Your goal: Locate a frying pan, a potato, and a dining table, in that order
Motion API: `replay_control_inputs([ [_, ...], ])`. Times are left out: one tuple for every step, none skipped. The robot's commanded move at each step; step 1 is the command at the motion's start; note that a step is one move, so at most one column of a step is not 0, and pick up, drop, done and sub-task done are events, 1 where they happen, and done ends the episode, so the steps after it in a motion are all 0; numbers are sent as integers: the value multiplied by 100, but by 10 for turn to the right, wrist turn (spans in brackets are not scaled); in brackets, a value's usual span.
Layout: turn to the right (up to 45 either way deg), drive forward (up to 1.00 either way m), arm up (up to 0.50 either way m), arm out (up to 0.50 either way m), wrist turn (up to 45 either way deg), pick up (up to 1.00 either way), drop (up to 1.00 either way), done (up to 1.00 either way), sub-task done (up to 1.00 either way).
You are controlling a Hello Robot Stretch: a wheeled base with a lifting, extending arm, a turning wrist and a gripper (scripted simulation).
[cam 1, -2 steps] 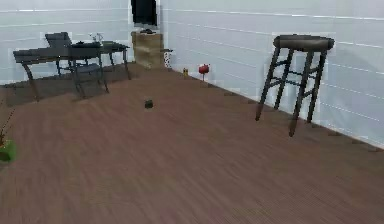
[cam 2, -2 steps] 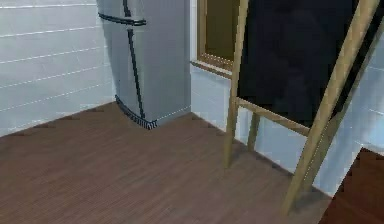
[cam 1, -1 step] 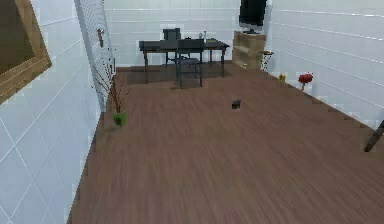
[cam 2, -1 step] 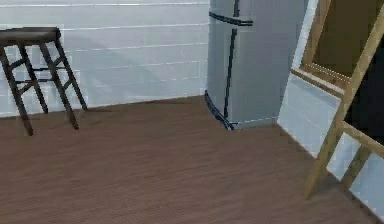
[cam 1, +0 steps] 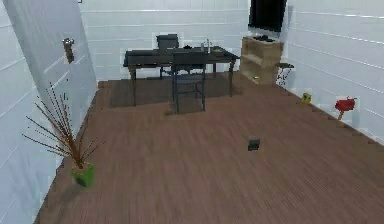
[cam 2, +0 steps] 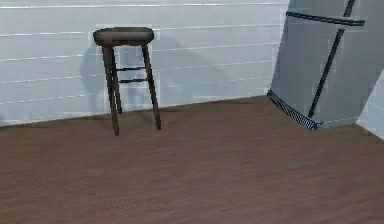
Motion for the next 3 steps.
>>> replay_control_inputs([
  [0, 100, 0, 0, 0, 0, 0, 0, 0],
  [-60, 0, 0, 0, 0, 0, 0, 0, 0],
  [0, 25, 0, 0, 0, 0, 0, 0, 0],
])
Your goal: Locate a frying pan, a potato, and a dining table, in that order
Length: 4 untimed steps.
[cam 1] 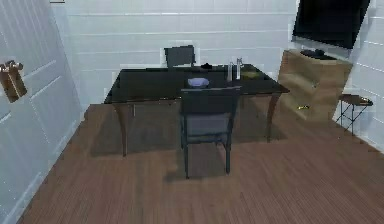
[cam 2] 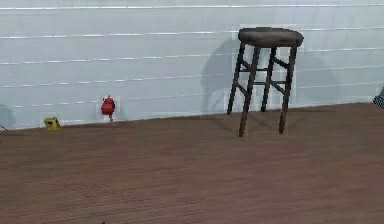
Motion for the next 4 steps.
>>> replay_control_inputs([
  [-180, 0, 0, 0, 0, 0, 0, 0, 0],
  [0, 85, 0, 0, 0, 0, 0, 0, 0],
  [270, 0, 0, 0, 0, 0, 0, 0, 0],
  [0, 0, 0, 0, 0, 0, 0, 100, 0],
])
